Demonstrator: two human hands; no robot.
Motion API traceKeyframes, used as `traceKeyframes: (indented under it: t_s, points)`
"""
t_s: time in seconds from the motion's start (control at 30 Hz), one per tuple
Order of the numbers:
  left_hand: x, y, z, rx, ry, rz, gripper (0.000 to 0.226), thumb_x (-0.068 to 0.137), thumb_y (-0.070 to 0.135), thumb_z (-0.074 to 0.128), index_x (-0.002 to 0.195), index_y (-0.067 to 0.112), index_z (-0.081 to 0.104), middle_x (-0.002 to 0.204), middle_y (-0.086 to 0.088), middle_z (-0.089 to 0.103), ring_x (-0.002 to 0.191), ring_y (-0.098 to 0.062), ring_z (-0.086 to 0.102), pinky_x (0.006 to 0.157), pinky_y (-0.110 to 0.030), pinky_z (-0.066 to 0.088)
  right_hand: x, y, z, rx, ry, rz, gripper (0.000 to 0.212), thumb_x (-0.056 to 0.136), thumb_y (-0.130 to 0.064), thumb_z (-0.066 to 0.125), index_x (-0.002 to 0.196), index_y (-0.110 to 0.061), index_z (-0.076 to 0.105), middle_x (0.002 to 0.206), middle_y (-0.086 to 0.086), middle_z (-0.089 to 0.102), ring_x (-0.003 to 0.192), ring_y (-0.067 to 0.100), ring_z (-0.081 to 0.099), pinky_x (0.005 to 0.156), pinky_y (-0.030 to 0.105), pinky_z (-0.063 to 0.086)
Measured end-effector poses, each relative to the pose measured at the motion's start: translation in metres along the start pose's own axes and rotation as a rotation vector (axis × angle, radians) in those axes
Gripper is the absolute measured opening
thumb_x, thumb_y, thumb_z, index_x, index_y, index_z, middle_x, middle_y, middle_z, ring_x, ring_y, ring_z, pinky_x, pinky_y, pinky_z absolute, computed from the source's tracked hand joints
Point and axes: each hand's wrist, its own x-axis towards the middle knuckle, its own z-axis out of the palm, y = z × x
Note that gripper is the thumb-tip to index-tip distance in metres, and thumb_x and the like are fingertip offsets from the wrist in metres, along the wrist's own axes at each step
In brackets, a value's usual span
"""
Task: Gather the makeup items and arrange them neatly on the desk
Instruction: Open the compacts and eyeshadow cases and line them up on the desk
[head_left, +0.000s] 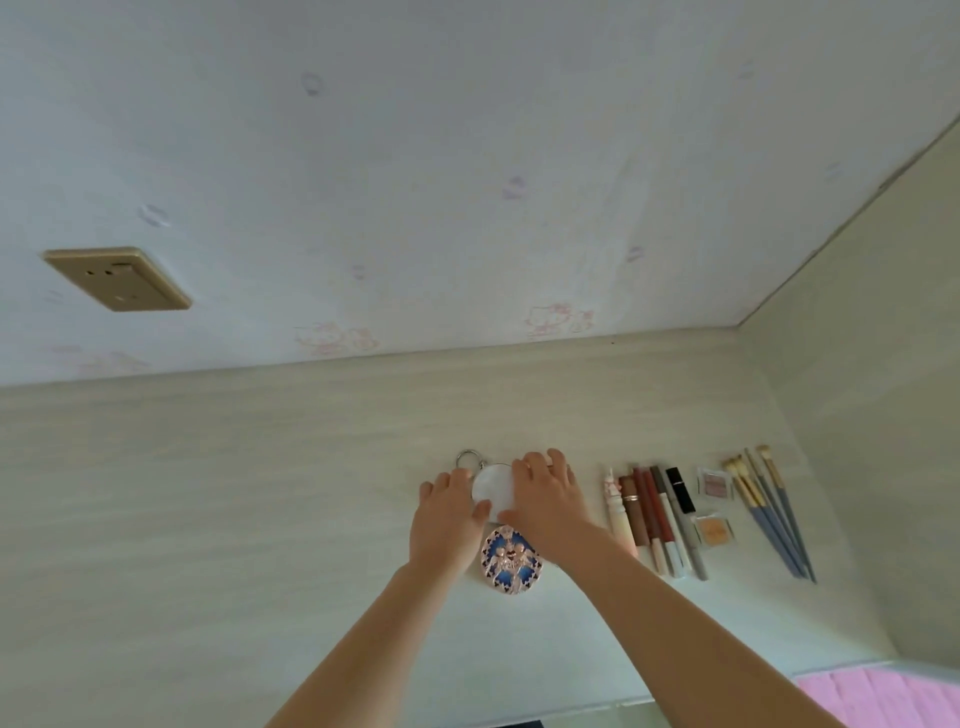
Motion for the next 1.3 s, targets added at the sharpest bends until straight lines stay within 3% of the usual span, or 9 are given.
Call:
traceKeyframes:
  t_s: [0.27,0.6,0.73,0.8,0.87,1.03,1.1,1.2,1.3]
  points:
    - [0.006,0.002,0.007,-0.062,-0.092,-0.109,0.044,0.092,0.023,0.051,0.135,0.016,0.042,0.115,-0.007,0.054,0.112,-0.026,0.041,0.095,-0.036,0.038,0.009,0.004,0.006,0.046,0.016,-0.037,0.075,0.082,-0.052,0.063,0.134,-0.005,0.037,0.139,0.009,0.042,0.140,0.033,0.013,0.113,0.042,0.018]
    - [-0.001,0.010,0.008,-0.259,0.017,-0.162,0.026,0.085,0.007,0.056,0.107,0.016,0.045,0.103,-0.005,0.060,0.097,-0.025,0.053,0.080,-0.038,0.046,0.005,0.002,-0.004,0.151,0.029,-0.103,0.063,0.079,-0.039,0.071,0.122,-0.009,0.036,0.126,0.008,0.052,0.132,0.028,0.028,0.105,0.037,0.027]
    - [-0.005,0.009,0.002,-0.455,0.063,-0.273,0.024,0.083,0.009,0.062,0.091,0.020,0.043,0.087,-0.002,0.061,0.071,-0.011,0.056,0.053,-0.013,0.042,0.002,-0.002,-0.016,0.376,0.065,-0.126,0.036,0.088,-0.018,0.063,0.115,-0.007,0.041,0.111,0.009,0.055,0.103,0.025,0.055,0.084,0.031,0.048]
    - [-0.006,0.007,-0.004,-0.566,0.077,-0.319,0.025,0.082,0.008,0.066,0.090,0.020,0.046,0.089,-0.004,0.062,0.074,-0.012,0.058,0.055,-0.010,0.043,0.003,-0.003,-0.025,0.496,0.091,-0.147,0.022,0.092,-0.013,0.057,0.110,-0.007,0.046,0.106,0.009,0.057,0.089,0.023,0.058,0.070,0.027,0.048]
    - [-0.007,0.003,-0.014,-0.651,0.097,-0.326,0.024,0.081,0.008,0.070,0.093,0.014,0.050,0.095,-0.005,0.063,0.085,-0.018,0.062,0.071,-0.020,0.049,0.004,-0.003,-0.033,0.575,0.120,-0.174,0.014,0.093,-0.014,0.056,0.106,-0.010,0.051,0.103,0.006,0.059,0.086,0.019,0.057,0.063,0.019,0.041]
    - [-0.014,0.000,-0.045,-0.876,0.132,-0.320,0.021,0.079,0.008,0.072,0.095,0.010,0.059,0.098,-0.006,0.067,0.085,-0.014,0.065,0.071,-0.023,0.053,0.006,-0.011,-0.047,0.783,0.178,-0.180,0.008,0.091,-0.021,0.060,0.097,-0.023,0.056,0.093,-0.008,0.063,0.083,0.011,0.061,0.072,0.022,0.051]
    - [-0.017,-0.002,-0.056,-1.023,0.117,-0.340,0.021,0.079,0.004,0.072,0.094,0.011,0.060,0.099,-0.009,0.067,0.083,-0.014,0.066,0.073,-0.030,0.058,0.005,-0.016,-0.054,0.860,0.182,-0.156,0.010,0.090,-0.022,0.062,0.093,-0.030,0.057,0.090,-0.014,0.063,0.080,0.003,0.062,0.070,0.016,0.050]
    - [-0.023,-0.009,-0.072,-1.231,0.074,-0.380,0.021,0.081,0.006,0.072,0.099,0.011,0.063,0.102,-0.012,0.069,0.090,-0.020,0.069,0.070,-0.026,0.057,0.003,-0.028,-0.066,0.956,0.190,-0.088,0.010,0.089,-0.023,0.063,0.090,-0.033,0.059,0.090,-0.018,0.064,0.076,-0.004,0.061,0.063,0.006,0.045]
    - [-0.028,-0.016,-0.086,-1.395,0.038,-0.431,0.022,0.084,0.009,0.069,0.105,0.009,0.064,0.100,-0.011,0.072,0.084,-0.018,0.071,0.065,-0.022,0.056,0.002,-0.041,-0.074,1.043,0.191,-0.026,0.003,0.088,-0.024,0.064,0.089,-0.027,0.063,0.088,-0.013,0.066,0.079,0.002,0.062,0.068,0.016,0.050]
